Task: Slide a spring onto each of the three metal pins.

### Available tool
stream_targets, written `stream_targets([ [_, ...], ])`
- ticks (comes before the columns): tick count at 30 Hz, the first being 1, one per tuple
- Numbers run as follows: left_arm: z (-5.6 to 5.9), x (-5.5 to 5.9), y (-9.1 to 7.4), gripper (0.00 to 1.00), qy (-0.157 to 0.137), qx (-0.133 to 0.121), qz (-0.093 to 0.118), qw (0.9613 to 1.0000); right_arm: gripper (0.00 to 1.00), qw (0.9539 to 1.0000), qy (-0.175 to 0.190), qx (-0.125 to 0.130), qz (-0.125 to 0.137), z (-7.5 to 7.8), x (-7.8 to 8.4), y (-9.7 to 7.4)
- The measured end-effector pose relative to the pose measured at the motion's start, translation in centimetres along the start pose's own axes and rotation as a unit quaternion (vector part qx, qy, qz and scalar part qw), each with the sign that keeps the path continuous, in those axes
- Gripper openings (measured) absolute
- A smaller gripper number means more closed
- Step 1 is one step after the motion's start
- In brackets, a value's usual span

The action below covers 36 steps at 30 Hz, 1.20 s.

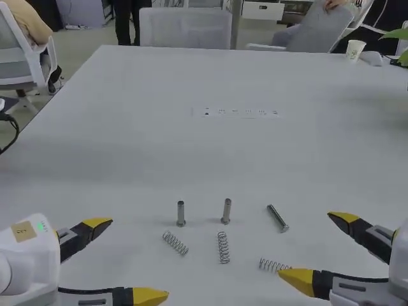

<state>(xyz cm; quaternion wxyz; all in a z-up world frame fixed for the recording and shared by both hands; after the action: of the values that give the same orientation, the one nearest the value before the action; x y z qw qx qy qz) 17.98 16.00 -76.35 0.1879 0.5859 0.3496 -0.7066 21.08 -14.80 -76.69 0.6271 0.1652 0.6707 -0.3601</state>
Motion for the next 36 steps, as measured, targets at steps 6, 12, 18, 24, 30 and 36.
stream_targets([
  [6, 0.03, -0.11, -0.10, 0.91, -0.002, -0.002, 0.001, 1.0000, 0.87, 1.0000, 0.002, -0.002, -0.001, -0.07, -0.03, 0.04],
  [12, 0.13, -0.06, -0.09, 0.91, -0.005, -0.002, -0.003, 1.0000, 0.87, 1.0000, 0.005, 0.002, -0.005, 0.02, 0.06, -0.04],
  [18, 0.05, -0.12, -0.18, 0.91, -0.008, -0.006, -0.001, 0.9999, 0.87, 0.9999, 0.007, -0.004, -0.012, -0.20, 0.22, 0.10],
  [24, 0.09, -0.20, -0.13, 0.91, -0.006, -0.005, 0.001, 1.0000, 0.86, 0.9999, 0.008, -0.002, -0.009, -0.11, 0.14, 0.06],
  [30, 0.06, -0.19, -0.11, 0.91, -0.004, -0.004, 0.001, 1.0000, 0.86, 0.9999, 0.008, 0.000, -0.007, 0.01, 0.12, 0.04],
  [36, -0.10, -0.30, -0.17, 0.91, -0.003, -0.009, 0.005, 0.9999, 0.86, 0.9999, 0.005, -0.004, -0.009, -0.11, 0.22, 0.25],
])
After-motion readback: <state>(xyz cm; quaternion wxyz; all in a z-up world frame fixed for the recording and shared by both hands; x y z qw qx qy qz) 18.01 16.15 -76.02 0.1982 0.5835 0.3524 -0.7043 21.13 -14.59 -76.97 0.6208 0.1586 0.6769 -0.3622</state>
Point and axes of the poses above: the centre of the closed fingertips' face, and the gripper's own axes: y roughly forward along the fingers, z roughly to its right, x roughly out of its underside, the point moved 6 cm from there along -y, roughly backward along the fingers, and after that the axes turned 7 degrees about z, right-handed, at the moved point
